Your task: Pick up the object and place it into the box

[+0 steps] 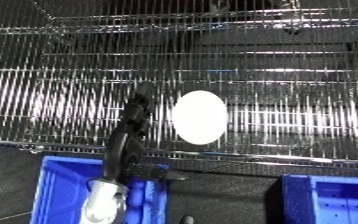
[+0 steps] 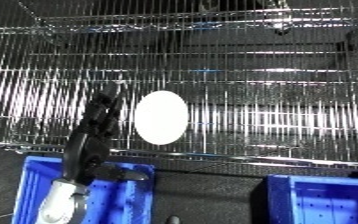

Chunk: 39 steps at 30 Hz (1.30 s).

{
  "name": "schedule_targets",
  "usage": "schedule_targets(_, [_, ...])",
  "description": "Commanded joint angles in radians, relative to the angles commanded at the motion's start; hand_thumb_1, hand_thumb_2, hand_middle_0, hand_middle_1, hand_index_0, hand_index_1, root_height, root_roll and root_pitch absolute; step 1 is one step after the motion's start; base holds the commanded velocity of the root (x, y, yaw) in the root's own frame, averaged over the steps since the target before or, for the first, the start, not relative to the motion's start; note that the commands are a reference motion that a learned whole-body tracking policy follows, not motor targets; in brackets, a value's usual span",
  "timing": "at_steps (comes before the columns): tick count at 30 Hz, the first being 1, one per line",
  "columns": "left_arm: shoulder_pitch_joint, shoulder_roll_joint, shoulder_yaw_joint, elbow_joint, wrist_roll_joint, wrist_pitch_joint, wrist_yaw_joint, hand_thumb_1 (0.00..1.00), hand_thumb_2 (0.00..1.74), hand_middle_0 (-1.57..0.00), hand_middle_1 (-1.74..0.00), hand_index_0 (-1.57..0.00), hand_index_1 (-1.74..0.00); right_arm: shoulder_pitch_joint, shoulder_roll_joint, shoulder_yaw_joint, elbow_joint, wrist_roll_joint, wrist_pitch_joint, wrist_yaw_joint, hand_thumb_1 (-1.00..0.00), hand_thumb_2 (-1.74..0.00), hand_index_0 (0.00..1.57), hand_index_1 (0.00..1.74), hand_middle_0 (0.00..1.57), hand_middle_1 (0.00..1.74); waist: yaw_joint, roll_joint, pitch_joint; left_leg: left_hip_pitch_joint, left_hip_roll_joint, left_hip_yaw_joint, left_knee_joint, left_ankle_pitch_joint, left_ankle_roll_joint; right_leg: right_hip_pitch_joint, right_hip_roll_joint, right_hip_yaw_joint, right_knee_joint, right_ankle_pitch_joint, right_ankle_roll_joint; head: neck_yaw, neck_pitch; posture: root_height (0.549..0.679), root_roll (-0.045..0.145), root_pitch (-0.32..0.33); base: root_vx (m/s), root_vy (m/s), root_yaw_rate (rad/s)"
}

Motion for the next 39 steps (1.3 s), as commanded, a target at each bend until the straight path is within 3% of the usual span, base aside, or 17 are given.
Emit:
schedule_targets(13, [-0.125,-0.006,-0.023,0.077,-0.011,0.030,-0.008,0.00,0.00,0.00,0.00,0.00,0.00,0.021,0.013,0.042,-0.065,0.034,-0.010,-0.035,0.00,0.00,0.00,0.00,0.00,0.00,-0.048,-0.024,0.000,-0.038,-0.002,0.004,0.033,-0.031,0.0063,-0.040,0.0129,0.013,0.001,0.003,0.0039,-0.026,0.011,0.626,-0.025,0.097,0.015,0.005,-0.055])
schedule_targets(26, [-0.202,-0.036,-0.056,0.111,-0.018,0.054,-0.069,0.65,1.13,-1.02,-1.13,-1.02,-1.13,0.023,0.026,0.059,-0.074,0.045,-0.030,-0.050,0.00,0.00,0.00,0.00,0.00,0.00,-0.071,-0.030,0.000,-0.034,0.001,0.012,0.042,-0.050,0.0087,-0.039,0.0135,0.022,-0.006,0.004,0.0073,-0.040,0.006,0.627,-0.026,0.102,0.003,0.003,-0.029])
schedule_targets(33, [-0.196,-0.037,-0.058,0.109,-0.043,0.039,-0.111,1.00,1.74,-1.57,-1.74,-1.57,-1.74,0.023,0.032,0.059,-0.071,0.042,-0.020,-0.055,0.00,0.00,0.00,0.00,0.00,0.00,-0.066,-0.023,0.000,-0.009,0.001,0.014,0.019,-0.046,0.0065,-0.022,0.0102,0.020,-0.019,0.003,0.0069,-0.044,-0.003,0.629,-0.024,0.097,0.000,-0.008,0.019])
schedule_targets(39, [-0.158,-0.033,-0.023,0.082,-0.167,0.061,-0.104,1.00,1.74,-1.57,-1.74,-1.57,-1.74,0.027,0.036,0.048,-0.046,0.045,-0.022,-0.057,0.00,0.00,0.00,0.00,0.00,0.00,-0.052,-0.005,0.000,0.016,-0.005,0.010,-0.003,-0.039,0.0030,-0.002,0.0030,0.018,-0.029,-0.002,0.0022,-0.040,-0.024,0.631,-0.018,0.090,-0.005,-0.013,0.108])
